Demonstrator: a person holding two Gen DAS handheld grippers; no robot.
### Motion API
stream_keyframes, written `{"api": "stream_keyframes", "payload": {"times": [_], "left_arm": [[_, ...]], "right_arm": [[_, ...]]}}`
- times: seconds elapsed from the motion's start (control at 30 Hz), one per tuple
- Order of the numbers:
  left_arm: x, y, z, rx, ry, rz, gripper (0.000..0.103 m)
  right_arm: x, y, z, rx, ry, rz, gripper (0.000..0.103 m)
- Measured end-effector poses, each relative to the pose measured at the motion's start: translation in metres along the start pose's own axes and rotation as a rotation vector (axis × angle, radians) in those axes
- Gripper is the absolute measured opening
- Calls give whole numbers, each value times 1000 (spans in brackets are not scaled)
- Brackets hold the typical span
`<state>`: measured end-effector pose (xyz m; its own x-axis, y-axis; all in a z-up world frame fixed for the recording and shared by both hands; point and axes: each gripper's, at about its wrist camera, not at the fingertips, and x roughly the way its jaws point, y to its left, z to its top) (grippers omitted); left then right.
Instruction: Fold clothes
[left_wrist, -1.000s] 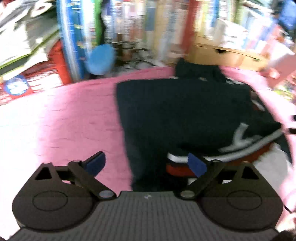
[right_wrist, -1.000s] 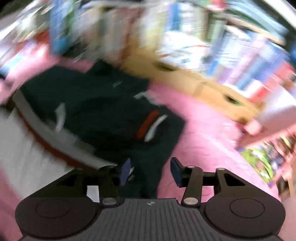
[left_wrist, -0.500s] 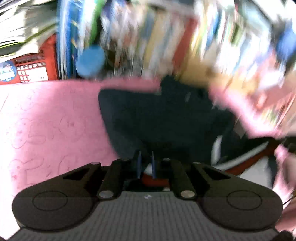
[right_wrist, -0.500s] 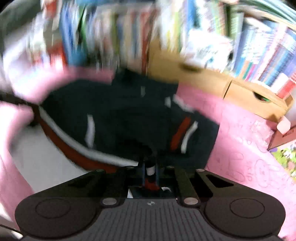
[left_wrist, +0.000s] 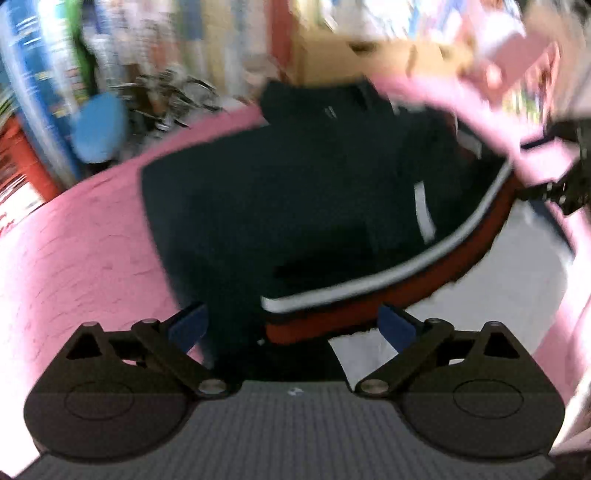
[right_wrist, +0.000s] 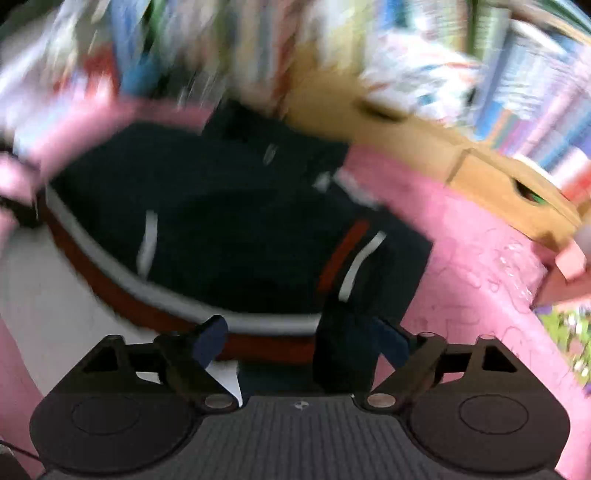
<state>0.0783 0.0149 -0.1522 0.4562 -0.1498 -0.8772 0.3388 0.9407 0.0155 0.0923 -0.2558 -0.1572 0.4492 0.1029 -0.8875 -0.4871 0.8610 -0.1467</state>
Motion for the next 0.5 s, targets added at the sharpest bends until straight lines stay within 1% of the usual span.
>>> {"api": "stream_keyframes", "payload": {"times": [0.03, 0.07, 0.1, 0.13, 0.17, 0.2, 0.27, 0.33, 0.4, 0.5], "left_arm": [[6, -4, -3, 10, 4, 21, 93], [12, -8, -6, 19, 8, 43, 72], [15, -8, -8, 5, 10, 43, 53], [13, -5, -9, -40, 10, 16, 44], [7, -3, -10, -75, 1, 0, 35], [-5, -1, -11, -99, -21, 0, 22], [-28, 2, -14, -146, -65, 1, 13], [-55, 6, -14, -190, -115, -20, 11], [-83, 8, -10, -223, -172, -26, 11], [-112, 21, 11, -271, -265, -33, 11]], "right_arm": [[9, 7, -2, -36, 19, -10, 91], [17, 15, -5, -70, 31, -19, 91], [22, 19, -7, -86, 35, -18, 88], [26, 22, -10, -93, 35, -10, 72], [29, 22, -10, -69, 45, 24, 40], [24, 21, -10, -34, 42, 43, 33], [9, 20, -12, 30, 14, 49, 10], [-16, 21, -14, 62, -41, 52, 10], [-42, 16, -9, 89, -106, 46, 10], [-80, 5, 1, 127, -204, 30, 10]]}}
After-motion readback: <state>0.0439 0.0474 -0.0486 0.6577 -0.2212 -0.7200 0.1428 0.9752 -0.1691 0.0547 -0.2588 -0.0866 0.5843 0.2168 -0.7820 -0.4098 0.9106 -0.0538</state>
